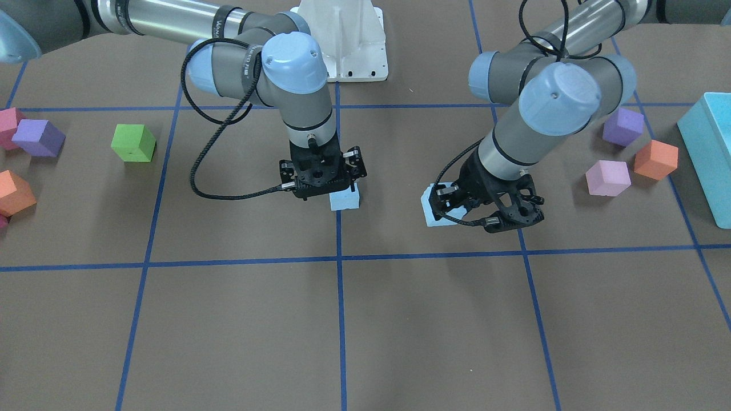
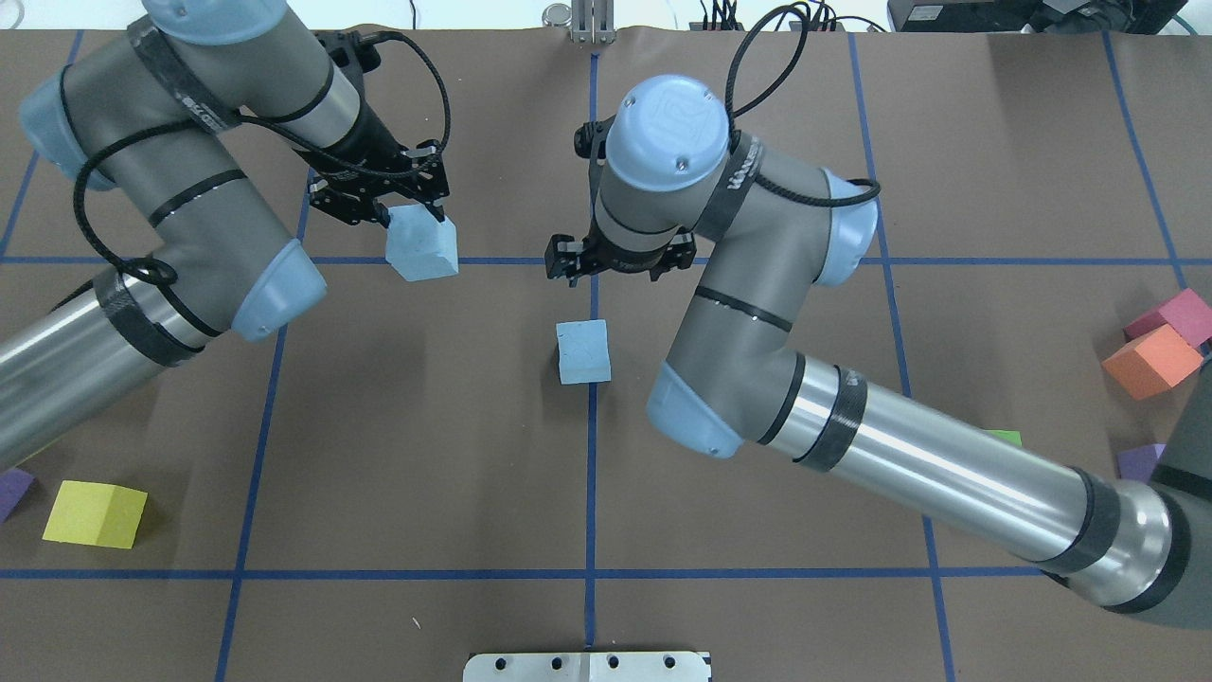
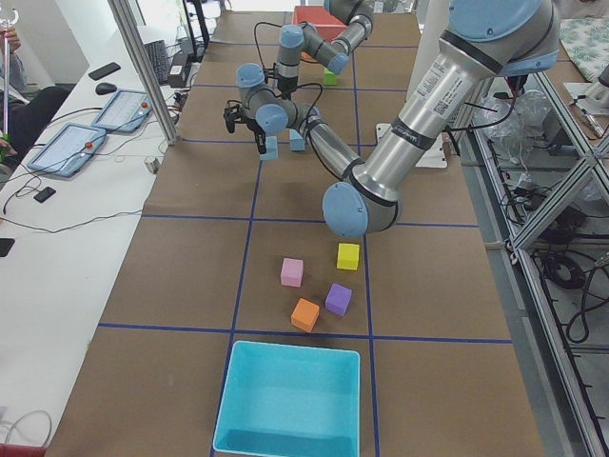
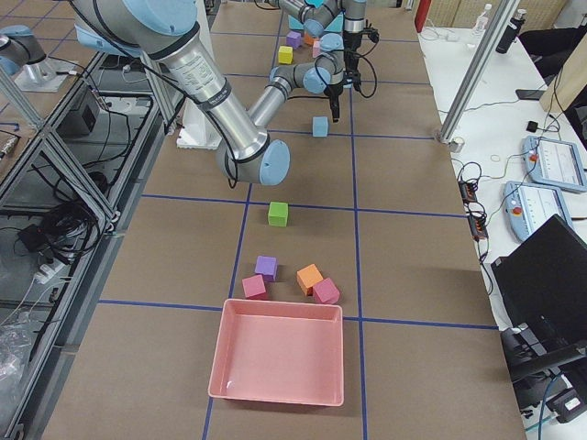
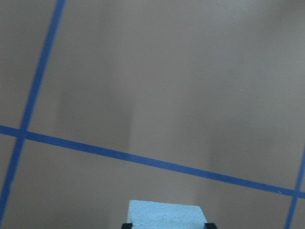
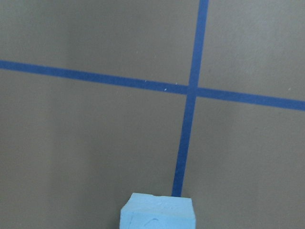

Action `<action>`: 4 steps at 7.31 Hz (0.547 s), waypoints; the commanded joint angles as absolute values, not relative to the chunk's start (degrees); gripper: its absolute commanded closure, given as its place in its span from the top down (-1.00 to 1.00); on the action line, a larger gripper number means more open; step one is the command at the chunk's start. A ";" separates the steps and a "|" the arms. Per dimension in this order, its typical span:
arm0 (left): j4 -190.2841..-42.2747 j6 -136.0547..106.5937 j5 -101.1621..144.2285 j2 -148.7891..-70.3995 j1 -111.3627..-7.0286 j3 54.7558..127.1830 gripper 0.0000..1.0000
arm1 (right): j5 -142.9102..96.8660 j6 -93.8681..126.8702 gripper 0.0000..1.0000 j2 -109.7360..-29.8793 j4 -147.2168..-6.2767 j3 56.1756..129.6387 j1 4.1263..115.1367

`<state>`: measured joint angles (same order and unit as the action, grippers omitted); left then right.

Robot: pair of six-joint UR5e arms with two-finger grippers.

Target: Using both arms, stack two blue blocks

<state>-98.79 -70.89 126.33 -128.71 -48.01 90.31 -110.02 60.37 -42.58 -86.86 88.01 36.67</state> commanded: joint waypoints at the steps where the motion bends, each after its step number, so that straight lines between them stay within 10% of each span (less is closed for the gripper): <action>1: -98.79 -73.54 119.92 -133.57 -41.08 89.92 0.14 | -114.42 57.77 1.00 -45.60 -87.10 89.21 44.35; 4: -92.83 -77.34 114.36 -138.68 -34.30 89.56 0.14 | -113.90 50.74 1.00 -50.97 -87.10 91.40 49.11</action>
<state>-95.14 -76.05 116.69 -136.91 -37.24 89.73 -113.79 53.53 -49.13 -87.14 90.84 46.95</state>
